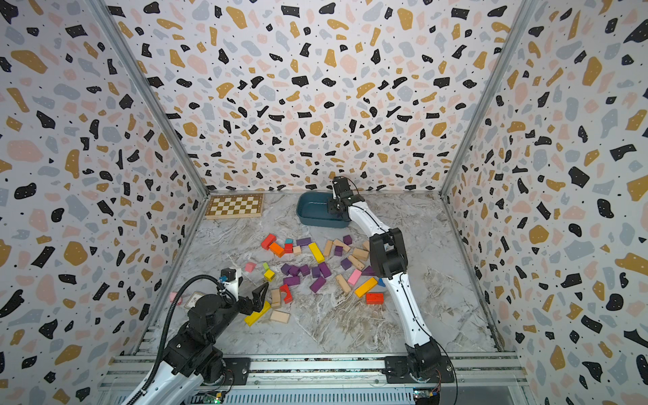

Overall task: Pick purple bricks into the storage bin
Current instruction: Place the building block in the storage box, then pick up the building block from the center of the board.

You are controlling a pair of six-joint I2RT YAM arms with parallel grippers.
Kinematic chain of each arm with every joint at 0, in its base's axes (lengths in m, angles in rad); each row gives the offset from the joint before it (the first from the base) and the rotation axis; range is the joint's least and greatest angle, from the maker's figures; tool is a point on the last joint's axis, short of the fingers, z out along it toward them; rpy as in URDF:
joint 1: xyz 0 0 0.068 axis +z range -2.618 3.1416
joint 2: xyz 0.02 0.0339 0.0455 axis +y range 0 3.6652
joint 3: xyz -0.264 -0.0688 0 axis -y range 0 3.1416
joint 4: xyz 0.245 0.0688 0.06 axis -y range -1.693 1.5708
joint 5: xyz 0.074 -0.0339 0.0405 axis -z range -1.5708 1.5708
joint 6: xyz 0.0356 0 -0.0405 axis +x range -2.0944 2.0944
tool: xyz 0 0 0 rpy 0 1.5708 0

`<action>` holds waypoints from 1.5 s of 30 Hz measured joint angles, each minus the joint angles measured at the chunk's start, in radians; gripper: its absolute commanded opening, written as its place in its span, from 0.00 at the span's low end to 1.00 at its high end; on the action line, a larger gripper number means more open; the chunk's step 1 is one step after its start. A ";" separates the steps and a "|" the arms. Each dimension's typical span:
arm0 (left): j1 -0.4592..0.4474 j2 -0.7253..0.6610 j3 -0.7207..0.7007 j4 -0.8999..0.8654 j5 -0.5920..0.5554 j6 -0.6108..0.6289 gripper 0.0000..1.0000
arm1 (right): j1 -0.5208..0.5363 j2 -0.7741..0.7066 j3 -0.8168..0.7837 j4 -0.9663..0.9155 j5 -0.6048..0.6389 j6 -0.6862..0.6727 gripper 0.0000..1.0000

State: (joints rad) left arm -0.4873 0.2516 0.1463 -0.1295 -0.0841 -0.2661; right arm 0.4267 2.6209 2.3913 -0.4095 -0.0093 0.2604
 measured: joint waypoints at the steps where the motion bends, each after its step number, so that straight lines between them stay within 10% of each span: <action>1: 0.000 0.000 0.000 0.000 0.000 0.000 0.99 | 0.000 0.000 0.000 0.000 0.000 0.000 0.53; 15: 0.000 0.006 0.000 0.004 0.006 0.000 0.99 | 0.005 -0.106 -0.097 0.019 -0.005 -0.074 0.92; 33: 0.000 0.032 0.000 0.024 0.017 0.000 0.99 | 0.017 -1.021 -1.157 0.224 0.034 -0.101 0.94; 45: 0.000 0.067 0.000 0.033 0.023 0.000 0.99 | 0.024 -1.288 -1.582 0.162 0.047 0.017 0.93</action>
State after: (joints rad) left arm -0.4873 0.3183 0.1463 -0.0967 -0.0612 -0.2657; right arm 0.4503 1.3331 0.8089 -0.2478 0.0372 0.2775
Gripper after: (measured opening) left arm 0.988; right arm 0.930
